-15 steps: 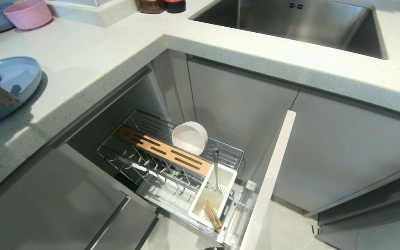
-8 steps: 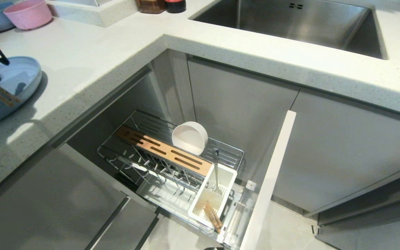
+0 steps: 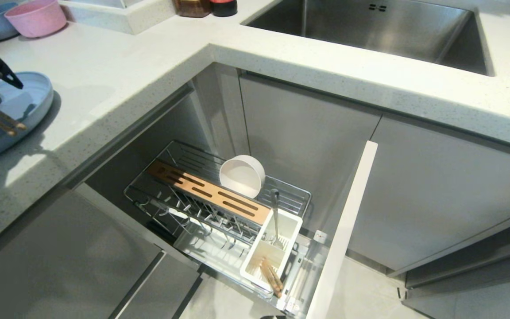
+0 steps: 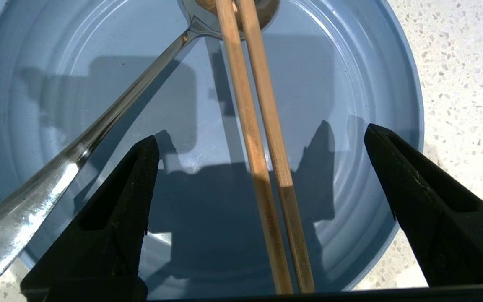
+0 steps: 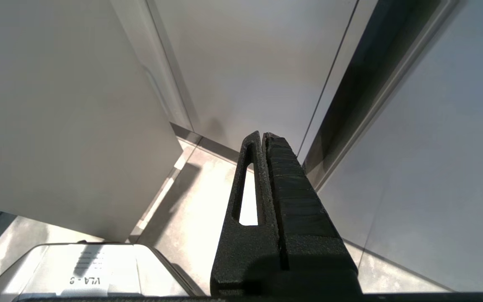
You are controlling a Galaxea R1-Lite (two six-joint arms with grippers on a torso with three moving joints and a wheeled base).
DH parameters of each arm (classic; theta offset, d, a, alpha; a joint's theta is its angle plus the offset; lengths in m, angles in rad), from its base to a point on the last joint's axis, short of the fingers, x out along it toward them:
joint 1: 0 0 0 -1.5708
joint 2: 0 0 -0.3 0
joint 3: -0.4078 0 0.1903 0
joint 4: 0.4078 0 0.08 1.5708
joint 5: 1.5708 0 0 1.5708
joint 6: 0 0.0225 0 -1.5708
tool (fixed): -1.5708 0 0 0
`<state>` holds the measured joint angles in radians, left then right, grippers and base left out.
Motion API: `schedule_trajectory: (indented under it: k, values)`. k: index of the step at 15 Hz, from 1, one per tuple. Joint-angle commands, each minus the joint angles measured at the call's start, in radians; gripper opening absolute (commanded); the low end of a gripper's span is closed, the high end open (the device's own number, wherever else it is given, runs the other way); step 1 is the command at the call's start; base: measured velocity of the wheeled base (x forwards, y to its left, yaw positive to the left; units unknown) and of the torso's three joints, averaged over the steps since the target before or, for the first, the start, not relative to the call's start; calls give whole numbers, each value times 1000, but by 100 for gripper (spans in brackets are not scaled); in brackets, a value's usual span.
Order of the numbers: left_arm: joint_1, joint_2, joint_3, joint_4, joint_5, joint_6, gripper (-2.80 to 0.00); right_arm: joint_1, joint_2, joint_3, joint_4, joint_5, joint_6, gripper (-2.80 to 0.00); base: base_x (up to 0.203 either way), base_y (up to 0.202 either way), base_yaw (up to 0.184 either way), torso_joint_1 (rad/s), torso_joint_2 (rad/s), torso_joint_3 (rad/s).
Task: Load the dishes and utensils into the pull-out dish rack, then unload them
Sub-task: Pick up the chopsticks and place it in the cupboard
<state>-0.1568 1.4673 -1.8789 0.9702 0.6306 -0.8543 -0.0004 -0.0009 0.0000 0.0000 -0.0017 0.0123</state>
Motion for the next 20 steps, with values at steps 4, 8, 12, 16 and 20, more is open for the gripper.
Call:
schedule_trajectory:
  k: [4, 8, 12, 16, 20]
  values:
    - [5, 8, 16, 6, 3, -5, 0, 0, 1, 2, 0, 0, 0, -280, 0, 0, 0, 0, 0, 0]
    - [6, 8, 17, 5, 3, -5, 0, 0, 1, 2, 0, 0, 0, -280, 0, 0, 0, 0, 0, 0]
    - [11, 8, 32, 5, 2, -5, 0, 0, 1, 1, 0, 0, 0, -280, 0, 0, 0, 0, 0, 0]
    - [19, 10, 44, 4, 1, -6, 0, 0, 1, 0, 0, 0, 0, -280, 0, 0, 0, 0, 0, 0]
    - [19, 10, 44, 4, 1, -6, 0, 0, 1, 2, 0, 0, 0, -280, 0, 0, 0, 0, 0, 0]
